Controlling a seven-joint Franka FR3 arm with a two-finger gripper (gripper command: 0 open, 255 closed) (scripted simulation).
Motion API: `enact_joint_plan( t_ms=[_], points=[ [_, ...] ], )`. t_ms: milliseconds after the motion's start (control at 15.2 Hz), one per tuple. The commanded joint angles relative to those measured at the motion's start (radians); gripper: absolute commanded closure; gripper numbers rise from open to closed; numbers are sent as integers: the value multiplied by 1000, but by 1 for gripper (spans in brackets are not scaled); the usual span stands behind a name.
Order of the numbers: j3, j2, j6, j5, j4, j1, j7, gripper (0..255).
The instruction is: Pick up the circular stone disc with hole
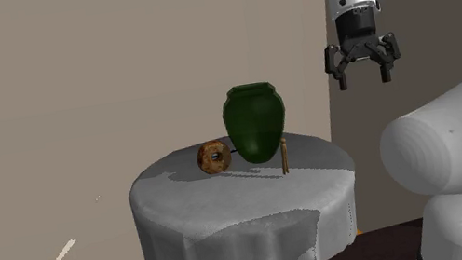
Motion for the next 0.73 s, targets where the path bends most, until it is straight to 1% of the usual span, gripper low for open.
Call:
enact_joint_plan(
  t_ms=[0, 330, 660],
  points=[
    [0, 0, 0, 0, 0, 0, 0, 0],
    [116, -29, 70, 141, -69, 1, 233, 0],
    [240, -8, 172, 277, -102, 6, 460, 0]
  ],
)
